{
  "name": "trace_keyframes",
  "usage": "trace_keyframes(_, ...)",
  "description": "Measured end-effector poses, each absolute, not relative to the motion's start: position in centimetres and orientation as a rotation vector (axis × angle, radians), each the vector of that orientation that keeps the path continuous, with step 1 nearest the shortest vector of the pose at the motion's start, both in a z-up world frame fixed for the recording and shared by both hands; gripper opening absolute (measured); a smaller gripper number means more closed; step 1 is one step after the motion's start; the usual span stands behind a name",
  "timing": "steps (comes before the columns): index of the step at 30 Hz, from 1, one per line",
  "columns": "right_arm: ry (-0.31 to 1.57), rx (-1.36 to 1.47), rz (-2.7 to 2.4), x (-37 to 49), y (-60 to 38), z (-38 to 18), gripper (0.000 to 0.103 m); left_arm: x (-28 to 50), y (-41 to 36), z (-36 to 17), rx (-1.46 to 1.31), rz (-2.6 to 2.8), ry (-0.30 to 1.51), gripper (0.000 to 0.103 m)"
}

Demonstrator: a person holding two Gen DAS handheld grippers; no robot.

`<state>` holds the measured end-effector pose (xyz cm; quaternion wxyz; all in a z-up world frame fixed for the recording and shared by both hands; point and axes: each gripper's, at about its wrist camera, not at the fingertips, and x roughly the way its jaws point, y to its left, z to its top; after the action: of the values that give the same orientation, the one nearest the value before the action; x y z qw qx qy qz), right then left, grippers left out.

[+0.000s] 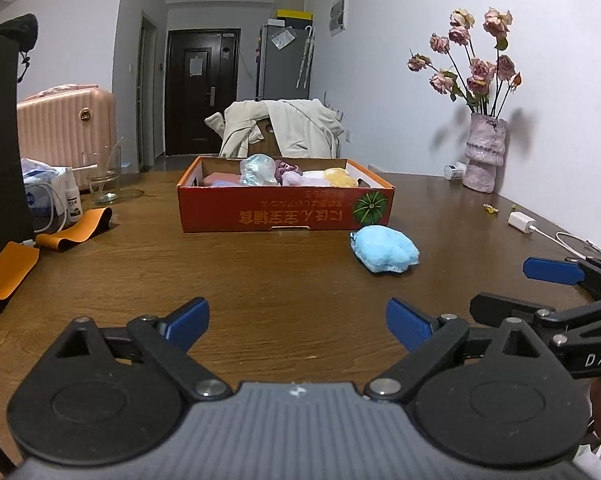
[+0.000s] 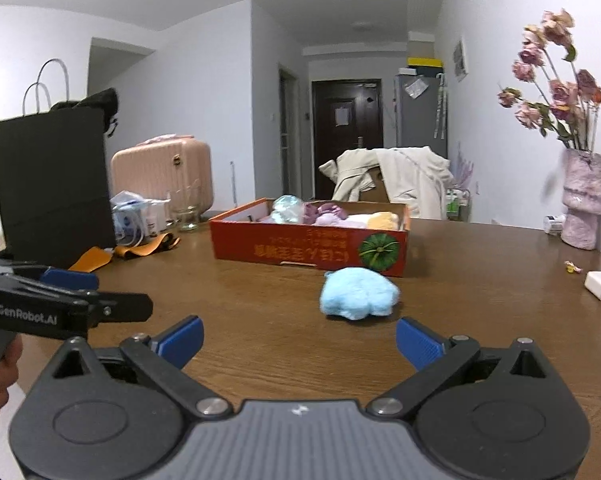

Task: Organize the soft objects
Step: 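Close both grippers together on the light-blue fluffy ball, then carry the light-blue ball into the box with both grippers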

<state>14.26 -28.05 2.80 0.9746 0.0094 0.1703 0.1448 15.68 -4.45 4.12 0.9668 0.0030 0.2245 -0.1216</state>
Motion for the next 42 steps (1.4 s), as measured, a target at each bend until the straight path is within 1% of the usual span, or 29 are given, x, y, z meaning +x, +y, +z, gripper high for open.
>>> trace_keyframes(3,0.371,0.119,0.311,15.6,-29.4,2.2,0.103,16.6,-5.3,3.9,-0.001,-0.252,0.467,0.099)
trace_keyframes(5,0.422,0.182,0.319,16.7,-30.3,1.7,0.103,17.5,-5.9,3.7,-0.016,-0.262,0.483,0.099)
trace_keyframes(8,0.451,0.195,0.293,18.2,-31.3,1.2,0.100,19.1,-7.0,3.5,-0.027,-0.287,0.497,0.099)
trace_keyframes(10,0.461,0.238,0.297,19.4,-32.4,1.1,0.091,20.6,-7.9,3.5,-0.030,-0.306,0.499,0.099)
trace_keyframes(12,0.479,0.293,0.274,21.4,-33.5,1.0,0.089,22.2,-8.9,3.4,-0.036,-0.324,0.500,0.098)
trace_keyframes(13,0.489,0.310,0.263,22.5,-33.9,1.0,0.083,23.3,-9.4,3.3,-0.042,-0.332,0.507,0.098)
trace_keyframes(14,0.496,0.325,0.257,23.7,-34.4,0.8,0.079,24.1,-9.9,3.2,-0.047,-0.339,0.512,0.098)
trace_keyframes(15,0.501,0.344,0.255,25.0,-34.8,0.7,0.072,25.2,-10.3,3.1,-0.054,-0.348,0.519,0.097)
trace_keyframes(16,0.504,0.372,0.260,26.3,-35.2,0.6,0.065,26.3,-10.8,2.9,-0.067,-0.358,0.525,0.091)
trace_keyframes(17,0.515,0.401,0.270,27.8,-35.6,0.5,0.063,27.4,-11.1,2.7,-0.081,-0.367,0.534,0.087)
trace_keyframes(18,0.528,0.419,0.279,29.0,-35.9,0.4,0.061,28.6,-11.5,2.4,-0.094,-0.376,0.550,0.080)
trace_keyframes(19,0.539,0.439,0.287,30.3,-36.1,0.3,0.060,29.7,-11.9,2.2,-0.105,-0.388,0.567,0.074)
trace_keyframes(20,0.547,0.453,0.295,31.4,-36.1,0.1,0.059,30.9,-12.3,1.8,-0.117,-0.407,0.586,0.072)
trace_keyframes(21,0.553,0.465,0.305,32.5,-36.2,-0.1,0.056,31.8,-12.5,1.5,-0.125,-0.412,0.603,0.064)
trace_keyframes(22,0.563,0.470,0.309,33.5,-36.1,-0.3,0.053,32.6,-12.8,1.2,-0.133,-0.420,0.616,0.061)
trace_keyframes(23,0.571,0.469,0.309,34.3,-36.0,-0.5,0.053,33.3,-12.9,0.9,-0.139,-0.434,0.622,0.059)
trace_keyframes(25,0.587,0.477,0.315,35.7,-35.8,-1.0,0.052,34.5,-13.1,0.3,-0.155,-0.449,0.637,0.042)
trace_keyframes(28,0.609,0.494,0.338,37.1,-35.5,-1.9,0.043,35.6,-13.0,-0.5,-0.185,-0.473,0.655,0.032)
trace_keyframes(31,0.638,0.492,0.341,37.5,-35.4,-3.0,0.042,35.7,-13.3,-0.7,-0.168,-0.479,0.645,0.031)
trace_keyframes(33,0.643,0.502,0.355,37.3,-35.5,-3.0,0.041,35.5,-13.5,-0.7,-0.157,-0.490,0.641,0.028)
trace_keyframes(34,0.642,0.497,0.355,37.2,-35.4,-3.1,0.038,35.5,-13.5,-0.7,-0.154,-0.492,0.642,0.028)
trace_keyframes(36,0.638,0.493,0.355,37.2,-35.3,-3.2,0.035,35.4,-13.5,-0.7,-0.153,-0.493,0.641,0.028)
trace_keyframes(42,0.625,0.470,0.354,36.8,-35.2,-3.0,0.032,35.2,-13.4,-0.9,-0.150,-0.495,0.636,0.027)
